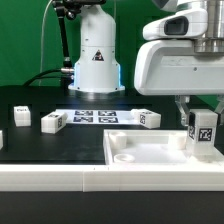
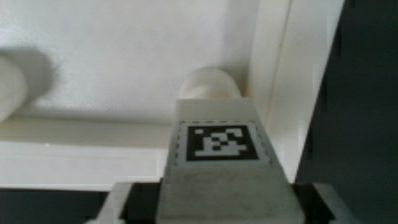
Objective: Assemble one leg
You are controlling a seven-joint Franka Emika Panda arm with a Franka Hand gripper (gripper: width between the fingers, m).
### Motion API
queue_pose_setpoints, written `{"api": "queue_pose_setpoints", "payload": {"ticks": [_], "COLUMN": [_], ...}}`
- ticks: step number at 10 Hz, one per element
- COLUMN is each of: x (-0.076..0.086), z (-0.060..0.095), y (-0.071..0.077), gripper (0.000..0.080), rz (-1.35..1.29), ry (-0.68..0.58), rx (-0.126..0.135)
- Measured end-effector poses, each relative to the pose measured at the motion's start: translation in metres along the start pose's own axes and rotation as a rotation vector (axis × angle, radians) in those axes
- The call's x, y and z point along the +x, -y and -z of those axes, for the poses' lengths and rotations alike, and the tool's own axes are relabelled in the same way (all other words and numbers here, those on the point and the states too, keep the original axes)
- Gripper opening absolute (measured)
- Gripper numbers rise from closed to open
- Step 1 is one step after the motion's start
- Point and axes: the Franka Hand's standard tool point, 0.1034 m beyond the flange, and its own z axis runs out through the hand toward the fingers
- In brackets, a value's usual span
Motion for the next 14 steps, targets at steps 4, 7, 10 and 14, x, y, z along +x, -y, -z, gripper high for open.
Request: {"api": "queue_pose_setpoints", "payload": {"ticks": [4,7,10,14], "x": [-0.0020,-0.0045,-0.0045,-0.0047], "z": [-0.0027,-0.0031,-0.0035,-0.0038], "y": [-0.0021,-0.0021,-0.0029,-0.0033], "gripper": [0.0291,0.0292,0.0292,0.0456], "rz": [-0.492,-1.006,-1.207,-1.213], "ry": [-0.034,-0.022,0.009,0.017], "rx": [-0.003,0.006,0.018,0.027]}}
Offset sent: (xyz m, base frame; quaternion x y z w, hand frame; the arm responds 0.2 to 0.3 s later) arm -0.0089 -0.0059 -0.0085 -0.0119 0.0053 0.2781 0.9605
